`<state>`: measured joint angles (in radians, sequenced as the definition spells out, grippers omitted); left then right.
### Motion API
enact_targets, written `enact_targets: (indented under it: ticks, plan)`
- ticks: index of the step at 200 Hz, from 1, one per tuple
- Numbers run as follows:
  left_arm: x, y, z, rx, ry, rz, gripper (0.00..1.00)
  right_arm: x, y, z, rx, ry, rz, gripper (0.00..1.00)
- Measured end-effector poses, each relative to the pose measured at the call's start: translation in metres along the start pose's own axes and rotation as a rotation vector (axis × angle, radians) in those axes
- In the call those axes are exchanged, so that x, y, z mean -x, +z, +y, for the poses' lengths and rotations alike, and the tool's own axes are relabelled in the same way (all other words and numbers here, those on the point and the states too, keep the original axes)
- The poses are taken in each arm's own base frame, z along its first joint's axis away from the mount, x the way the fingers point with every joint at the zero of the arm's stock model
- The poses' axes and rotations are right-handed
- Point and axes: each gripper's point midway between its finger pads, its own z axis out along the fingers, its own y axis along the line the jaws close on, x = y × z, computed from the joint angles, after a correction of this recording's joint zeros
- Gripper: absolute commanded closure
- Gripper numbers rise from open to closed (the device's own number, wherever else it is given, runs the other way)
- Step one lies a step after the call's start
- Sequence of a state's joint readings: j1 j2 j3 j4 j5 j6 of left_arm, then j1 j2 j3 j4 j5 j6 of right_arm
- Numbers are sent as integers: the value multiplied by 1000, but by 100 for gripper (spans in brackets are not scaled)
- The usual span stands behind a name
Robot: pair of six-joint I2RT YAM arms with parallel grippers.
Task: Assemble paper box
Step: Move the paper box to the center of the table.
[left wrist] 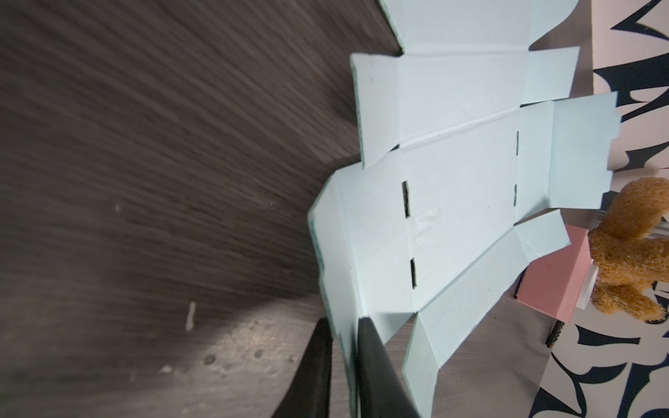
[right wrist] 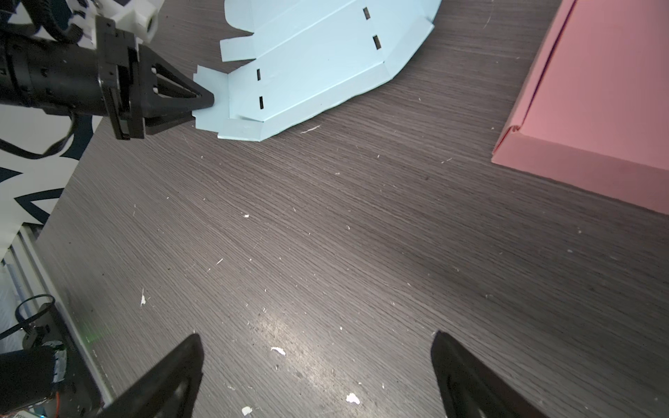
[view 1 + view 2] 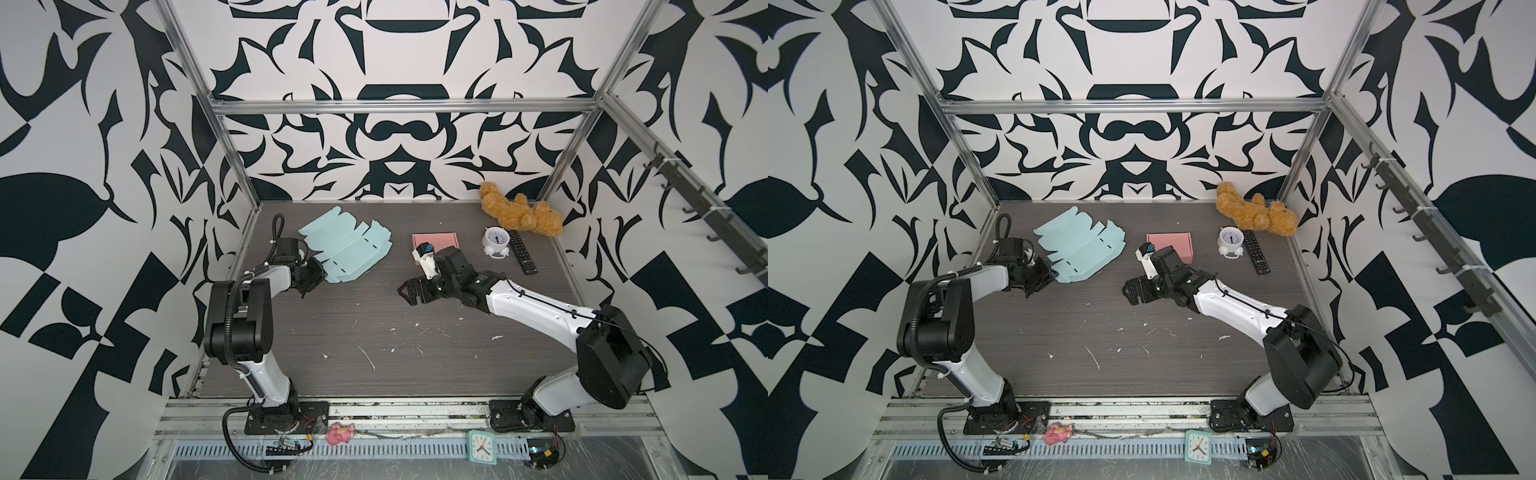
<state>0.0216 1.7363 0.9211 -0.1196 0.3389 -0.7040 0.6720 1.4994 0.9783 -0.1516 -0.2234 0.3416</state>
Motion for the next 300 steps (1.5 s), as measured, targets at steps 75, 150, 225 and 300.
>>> enact_targets:
  ticks: [75,150,225,300]
  plan:
    - [-13,-16,3,-8,-20,-15,98,-2,-12,2,7,-5,-19,1]
    - [-35,-54,-1,-62,-56,-69,98,-61,2,-7,48,105,53,1]
    - [-102,-81,5,-70,-40,-61,94,-84,18,5,125,181,41,1]
    - [-161,-97,23,-26,-15,3,91,-87,26,2,124,197,33,2]
